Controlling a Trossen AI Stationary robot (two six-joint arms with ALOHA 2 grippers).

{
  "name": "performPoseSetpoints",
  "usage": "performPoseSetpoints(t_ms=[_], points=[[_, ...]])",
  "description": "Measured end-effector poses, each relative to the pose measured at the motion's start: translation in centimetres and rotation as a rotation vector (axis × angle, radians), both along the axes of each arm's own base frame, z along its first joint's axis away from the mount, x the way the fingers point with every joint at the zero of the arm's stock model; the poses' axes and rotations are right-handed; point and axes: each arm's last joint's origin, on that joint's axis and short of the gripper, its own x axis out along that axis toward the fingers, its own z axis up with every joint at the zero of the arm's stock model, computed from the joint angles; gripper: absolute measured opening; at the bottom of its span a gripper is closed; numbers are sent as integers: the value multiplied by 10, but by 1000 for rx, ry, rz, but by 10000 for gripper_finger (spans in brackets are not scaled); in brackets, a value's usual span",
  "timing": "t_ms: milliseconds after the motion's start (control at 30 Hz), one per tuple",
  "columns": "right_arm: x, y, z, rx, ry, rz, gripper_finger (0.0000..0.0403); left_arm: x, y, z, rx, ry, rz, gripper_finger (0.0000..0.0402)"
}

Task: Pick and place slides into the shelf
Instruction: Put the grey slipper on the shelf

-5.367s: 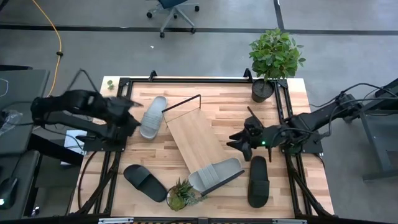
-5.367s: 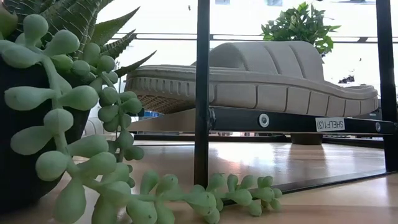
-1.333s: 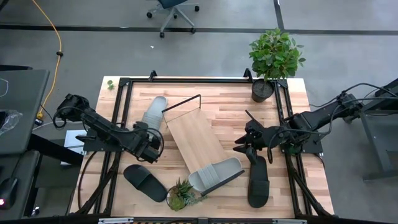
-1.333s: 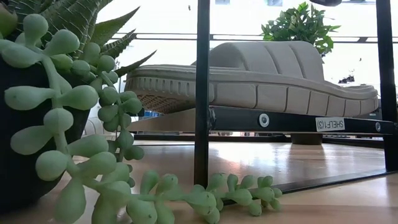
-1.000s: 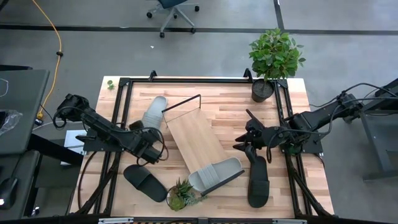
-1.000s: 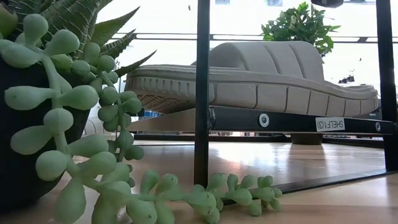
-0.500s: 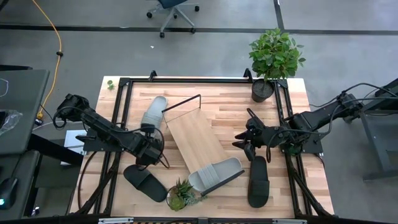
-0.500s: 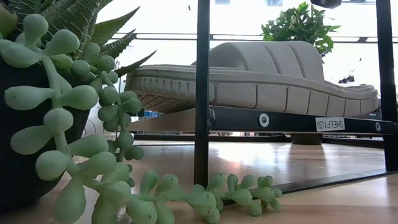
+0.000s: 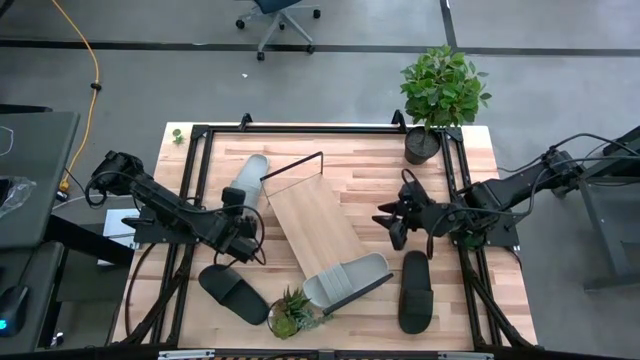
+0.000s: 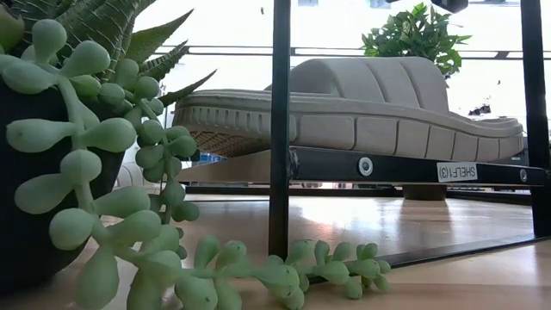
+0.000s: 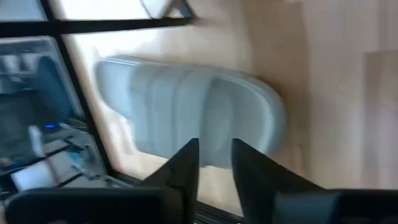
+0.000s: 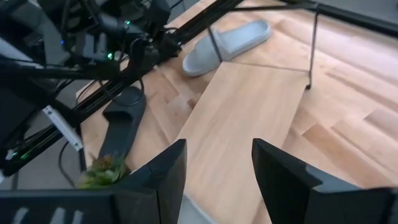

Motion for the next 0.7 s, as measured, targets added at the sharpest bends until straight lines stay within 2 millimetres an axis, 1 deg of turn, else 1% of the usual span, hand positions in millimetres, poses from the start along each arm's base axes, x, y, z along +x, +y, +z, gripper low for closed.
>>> performPoseSetpoints(t_ms=[133,300,400,500,700], points=[[0,-1,0,-26,-5,-20,172,2,1,-3,40,-35,-31,137],[0,-2,1,-44,-13,-46,172,-7,3,-21,8,6,-32,177],[0,-2,1,-50,-16,-55,172,-13,5,-24,30,36,-9,192],[0,-2,1,-55,-19,-62,172,-15,7,-24,71,27,-6,202],[0,-3,1,-71,-26,-86,172,-16,8,-33,73,21,-32,207]])
